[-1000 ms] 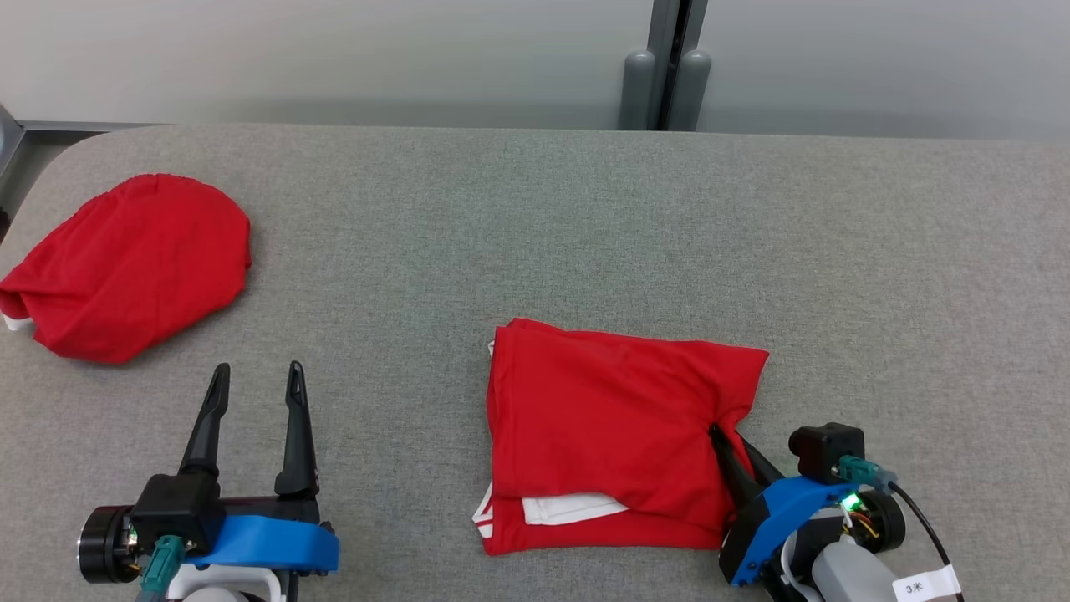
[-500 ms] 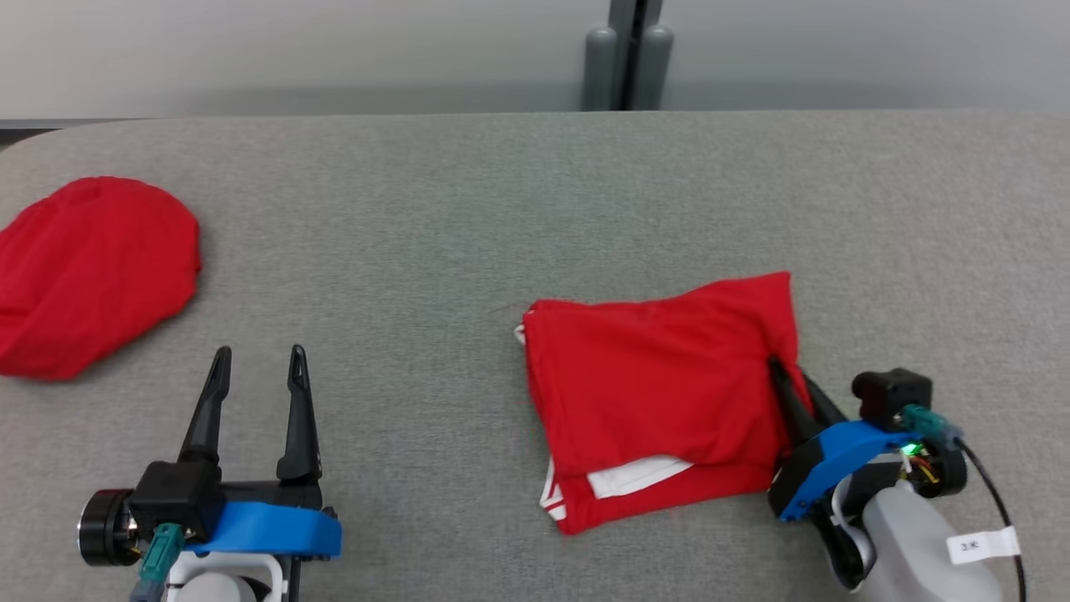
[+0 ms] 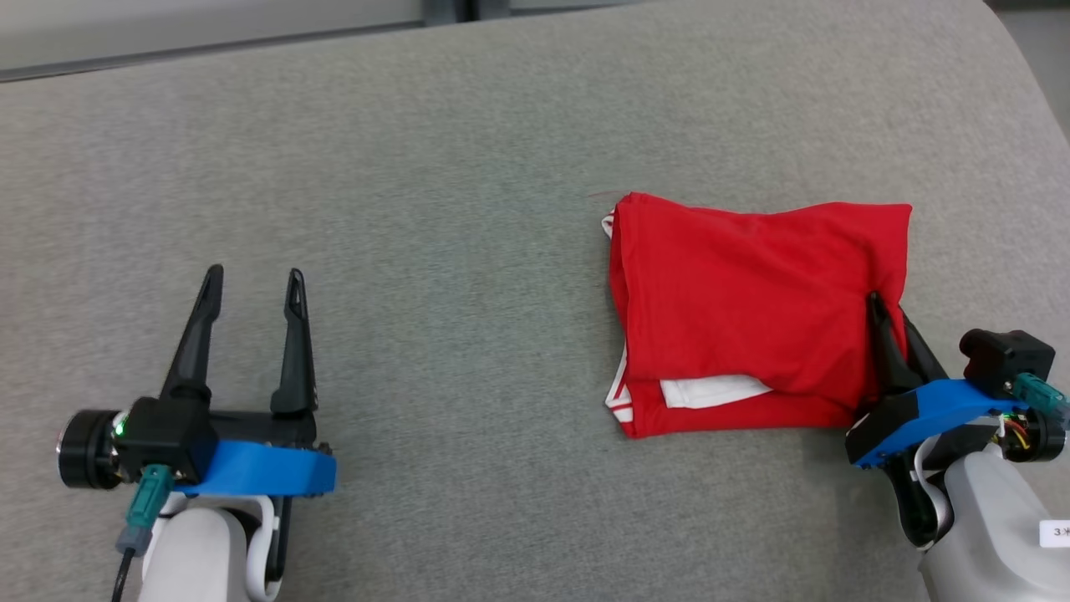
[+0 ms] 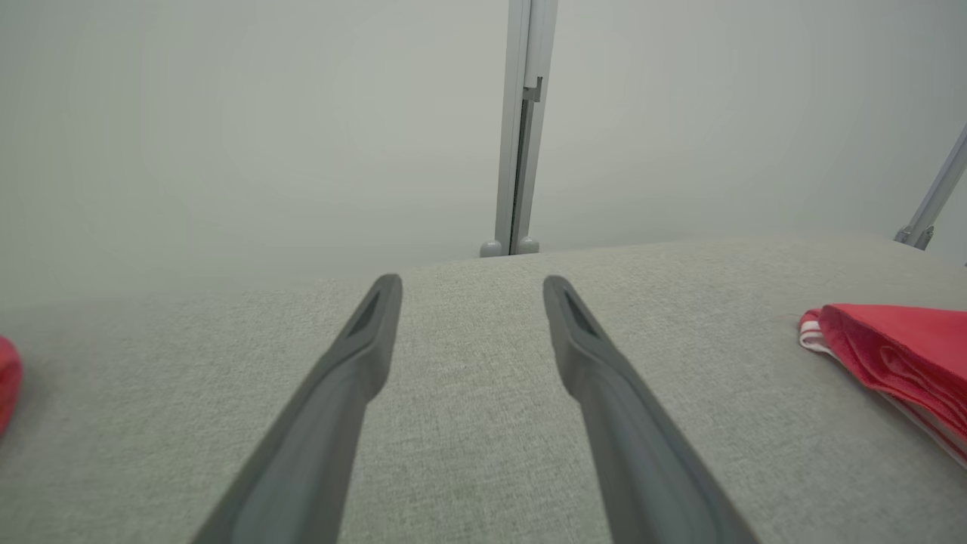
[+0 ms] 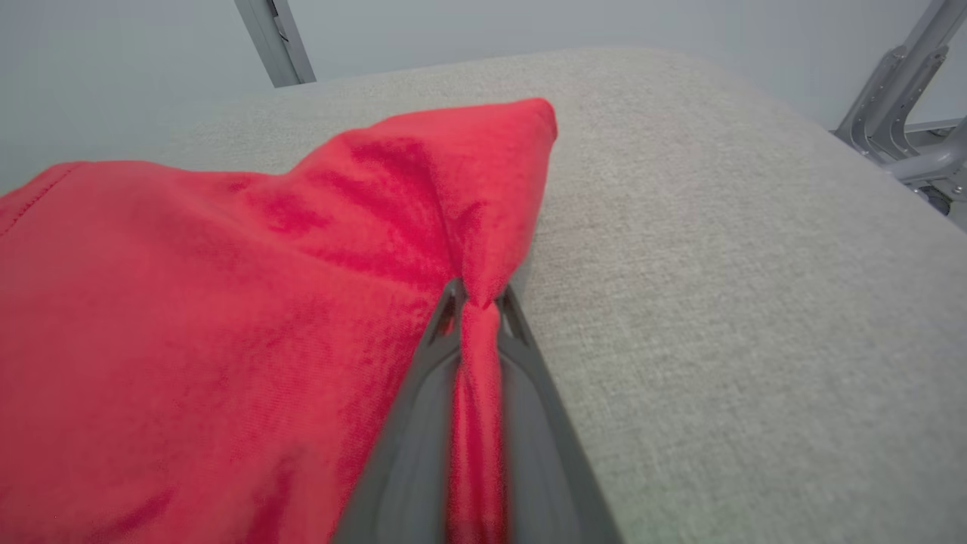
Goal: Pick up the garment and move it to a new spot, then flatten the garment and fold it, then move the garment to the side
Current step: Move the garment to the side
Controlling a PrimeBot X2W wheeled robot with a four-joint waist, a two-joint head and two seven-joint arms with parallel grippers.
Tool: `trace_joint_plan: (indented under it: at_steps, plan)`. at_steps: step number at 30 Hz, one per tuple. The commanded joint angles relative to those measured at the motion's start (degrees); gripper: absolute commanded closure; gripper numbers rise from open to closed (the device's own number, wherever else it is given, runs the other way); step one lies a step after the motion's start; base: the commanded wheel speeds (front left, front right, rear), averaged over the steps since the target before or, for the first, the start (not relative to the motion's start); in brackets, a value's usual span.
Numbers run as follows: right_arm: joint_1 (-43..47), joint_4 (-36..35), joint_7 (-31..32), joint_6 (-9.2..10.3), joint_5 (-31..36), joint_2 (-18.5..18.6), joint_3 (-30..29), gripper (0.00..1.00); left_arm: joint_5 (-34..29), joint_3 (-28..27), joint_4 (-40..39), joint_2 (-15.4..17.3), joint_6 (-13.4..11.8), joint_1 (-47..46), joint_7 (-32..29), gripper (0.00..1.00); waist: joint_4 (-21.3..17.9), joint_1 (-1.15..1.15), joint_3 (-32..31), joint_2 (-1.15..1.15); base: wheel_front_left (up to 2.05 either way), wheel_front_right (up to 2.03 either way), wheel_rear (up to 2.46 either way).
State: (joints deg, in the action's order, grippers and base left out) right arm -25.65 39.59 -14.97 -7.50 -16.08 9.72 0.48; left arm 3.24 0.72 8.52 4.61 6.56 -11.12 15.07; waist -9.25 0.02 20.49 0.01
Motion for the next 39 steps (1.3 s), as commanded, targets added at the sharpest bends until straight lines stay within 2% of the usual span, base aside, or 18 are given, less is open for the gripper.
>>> trace_joint_plan:
  at_steps: [1, 7, 14, 18, 24, 34, 39]
  plan:
    - [0.6, -0.8, -0.3, 0.01, 0.5, 0.2, -0.5, 1.00, -0.3, 0.0, -0.6, 0.5, 0.2, -1.4, 0.1, 0.00, -1.0, -0.02, 0.7, -0.01, 0.00, 0.00, 0.00]
    - [0.3, -4.4, -0.3, 0.01, 1.5, 0.2, -1.2, 1.00, -0.8, -0.2, -1.6, 1.9, 0.3, -3.5, 0.1, 0.00, -3.7, -0.02, 3.3, -0.01, 0.00, 0.00, 0.00]
    - [-5.1, -7.3, -0.3, 0.00, 3.6, 2.3, 1.0, 1.00, -0.9, 0.5, -2.7, 2.1, 0.5, -5.7, 0.1, 0.00, -2.3, -0.02, 5.8, -0.01, 0.00, 0.00, 0.00]
    - [-11.7, -6.4, -0.2, 0.00, 4.3, 5.3, 2.8, 1.00, -1.0, 0.7, -4.0, 2.2, 0.4, -6.9, 0.1, 0.00, -0.4, -0.02, 8.0, -0.01, 0.00, 0.00, 0.00]
    - [-22.3, -2.9, 2.4, 0.00, 4.6, 11.7, 2.9, 1.00, -1.2, 1.1, -6.9, 2.2, 0.4, -8.4, 0.1, 0.00, 2.2, -0.02, 12.0, -0.01, 0.00, 0.00, 0.00]
    - [-33.0, 8.8, 6.7, 0.01, 3.2, 23.4, 0.1, 1.00, -1.5, 1.6, -11.4, 2.4, 0.1, -10.4, 0.1, 0.00, 4.3, -0.02, 18.2, -0.01, 0.00, 0.00, 0.00]
    - [-36.4, 13.6, 5.8, 0.01, 3.4, 25.4, 0.4, 1.00, -1.7, 1.7, -12.7, 2.8, -0.1, -10.9, 0.1, 0.00, 4.0, -0.02, 19.7, -0.01, 0.00, 0.00, 0.00]
